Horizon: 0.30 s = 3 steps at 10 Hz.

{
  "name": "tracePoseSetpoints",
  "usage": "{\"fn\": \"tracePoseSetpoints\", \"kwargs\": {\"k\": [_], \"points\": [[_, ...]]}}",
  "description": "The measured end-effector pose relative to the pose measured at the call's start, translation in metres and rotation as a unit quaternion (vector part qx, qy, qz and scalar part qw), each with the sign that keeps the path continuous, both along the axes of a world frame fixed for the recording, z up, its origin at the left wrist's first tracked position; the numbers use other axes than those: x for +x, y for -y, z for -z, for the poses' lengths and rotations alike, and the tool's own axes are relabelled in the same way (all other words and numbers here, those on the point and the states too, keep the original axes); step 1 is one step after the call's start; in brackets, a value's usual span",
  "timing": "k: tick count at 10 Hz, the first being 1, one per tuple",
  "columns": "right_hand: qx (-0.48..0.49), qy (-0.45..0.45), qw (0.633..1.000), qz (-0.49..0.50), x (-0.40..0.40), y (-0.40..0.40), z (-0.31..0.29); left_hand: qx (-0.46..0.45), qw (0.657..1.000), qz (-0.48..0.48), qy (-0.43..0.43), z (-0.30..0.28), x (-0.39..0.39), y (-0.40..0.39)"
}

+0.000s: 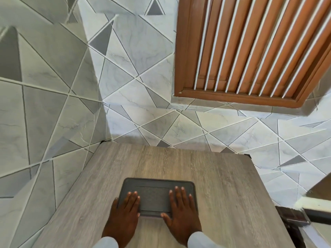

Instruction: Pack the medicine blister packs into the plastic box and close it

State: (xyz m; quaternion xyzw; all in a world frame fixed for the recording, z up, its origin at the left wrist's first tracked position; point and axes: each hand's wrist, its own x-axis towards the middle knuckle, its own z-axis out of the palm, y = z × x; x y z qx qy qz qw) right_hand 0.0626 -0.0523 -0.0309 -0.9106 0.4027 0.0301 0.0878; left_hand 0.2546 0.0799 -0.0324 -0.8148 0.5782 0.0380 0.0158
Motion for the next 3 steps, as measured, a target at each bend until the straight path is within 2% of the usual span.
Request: {"fn": "tracePoseSetpoints", "kwargs": {"k": [1, 2, 3], "points": [[0.047, -0.051, 0.997, -0.023, -0.010, -0.011, -0.002, 0.020, 0.999, -0.026, -0.005, 0.005, -0.007, -0.018], [0.067, -0.040, 0.996, -0.037, -0.008, -0.006, -0.042, 0.025, 0.999, -0.039, -0.006, -0.015, -0.009, -0.028], [0.013, 0.003, 1.000, -0.026, 0.004, 0.005, -0.085, 0.013, 1.000, -0.011, -0.009, -0.070, -0.005, -0.023]]}}
